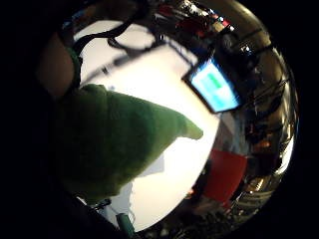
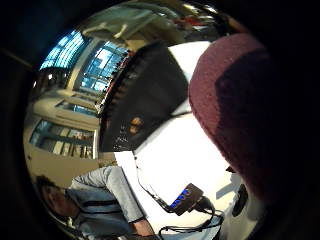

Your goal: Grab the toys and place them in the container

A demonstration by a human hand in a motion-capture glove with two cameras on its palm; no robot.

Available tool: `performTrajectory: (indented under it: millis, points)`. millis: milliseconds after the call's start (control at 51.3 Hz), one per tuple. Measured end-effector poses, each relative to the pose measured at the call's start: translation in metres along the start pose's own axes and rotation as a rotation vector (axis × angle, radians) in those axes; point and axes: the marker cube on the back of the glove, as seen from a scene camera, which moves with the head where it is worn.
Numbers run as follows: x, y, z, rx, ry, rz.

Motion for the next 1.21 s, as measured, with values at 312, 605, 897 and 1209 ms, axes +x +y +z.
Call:
performTrajectory:
  millis: [312,605,897,1209]
  points:
    - [-0.173,-0.077,-0.059,0.014,-0.005,-0.259]
    - [-0.256,-0.109,0.030,-0.139,0.150,-0.334]
    - [-0.245,-0.117,0.072,-0.281,0.427,-0.132]
    - [-0.208,-0.098,0.045,-0.235,0.382,-0.178]
